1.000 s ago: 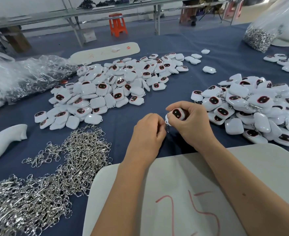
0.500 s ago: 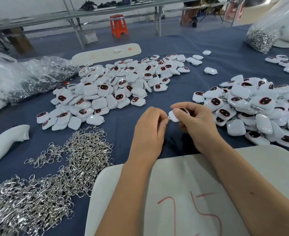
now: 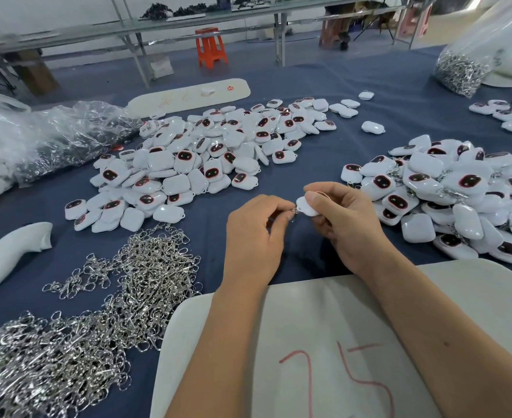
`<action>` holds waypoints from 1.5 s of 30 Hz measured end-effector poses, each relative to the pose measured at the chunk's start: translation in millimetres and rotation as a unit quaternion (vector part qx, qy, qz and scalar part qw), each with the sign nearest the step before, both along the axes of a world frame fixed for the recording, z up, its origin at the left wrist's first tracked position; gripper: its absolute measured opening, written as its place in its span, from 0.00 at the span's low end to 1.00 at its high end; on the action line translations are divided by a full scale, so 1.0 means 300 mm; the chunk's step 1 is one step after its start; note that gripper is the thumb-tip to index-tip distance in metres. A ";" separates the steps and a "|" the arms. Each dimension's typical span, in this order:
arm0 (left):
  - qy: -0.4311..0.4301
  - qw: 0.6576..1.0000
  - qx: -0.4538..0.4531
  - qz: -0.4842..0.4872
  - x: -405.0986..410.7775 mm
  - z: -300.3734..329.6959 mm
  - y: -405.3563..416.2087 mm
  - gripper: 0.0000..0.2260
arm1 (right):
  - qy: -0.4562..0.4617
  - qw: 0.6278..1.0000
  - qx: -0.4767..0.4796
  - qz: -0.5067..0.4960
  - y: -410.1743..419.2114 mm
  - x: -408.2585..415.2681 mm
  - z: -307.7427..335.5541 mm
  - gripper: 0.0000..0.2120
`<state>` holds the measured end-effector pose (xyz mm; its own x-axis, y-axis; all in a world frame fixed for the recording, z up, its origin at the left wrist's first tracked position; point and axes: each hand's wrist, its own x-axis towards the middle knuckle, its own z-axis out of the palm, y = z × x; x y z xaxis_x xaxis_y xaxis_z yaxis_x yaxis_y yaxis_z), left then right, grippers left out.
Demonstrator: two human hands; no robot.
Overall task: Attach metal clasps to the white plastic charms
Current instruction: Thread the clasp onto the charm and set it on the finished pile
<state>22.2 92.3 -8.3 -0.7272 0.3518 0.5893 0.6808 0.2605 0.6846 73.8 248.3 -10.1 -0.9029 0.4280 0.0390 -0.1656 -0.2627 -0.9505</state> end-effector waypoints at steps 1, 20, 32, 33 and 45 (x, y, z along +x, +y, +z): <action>0.002 1.000 -0.003 -0.003 0.001 0.000 -0.002 0.05 | 0.006 1.000 -0.002 0.003 0.000 0.000 -0.002 0.03; -0.017 0.986 -0.144 0.077 0.004 0.019 -0.007 0.06 | 0.089 0.946 0.298 -0.087 -0.059 0.027 0.006 0.07; -0.087 0.994 0.005 0.066 0.028 0.020 0.028 0.06 | 0.062 0.994 0.085 -0.022 -0.039 0.015 0.009 0.06; -0.116 0.990 0.052 0.054 0.028 0.022 0.031 0.06 | 0.068 0.996 0.056 -0.018 -0.039 0.012 0.010 0.03; -0.436 0.830 0.345 -0.039 0.059 0.048 0.064 0.05 | 0.057 0.998 0.001 0.027 -0.039 0.012 0.012 0.15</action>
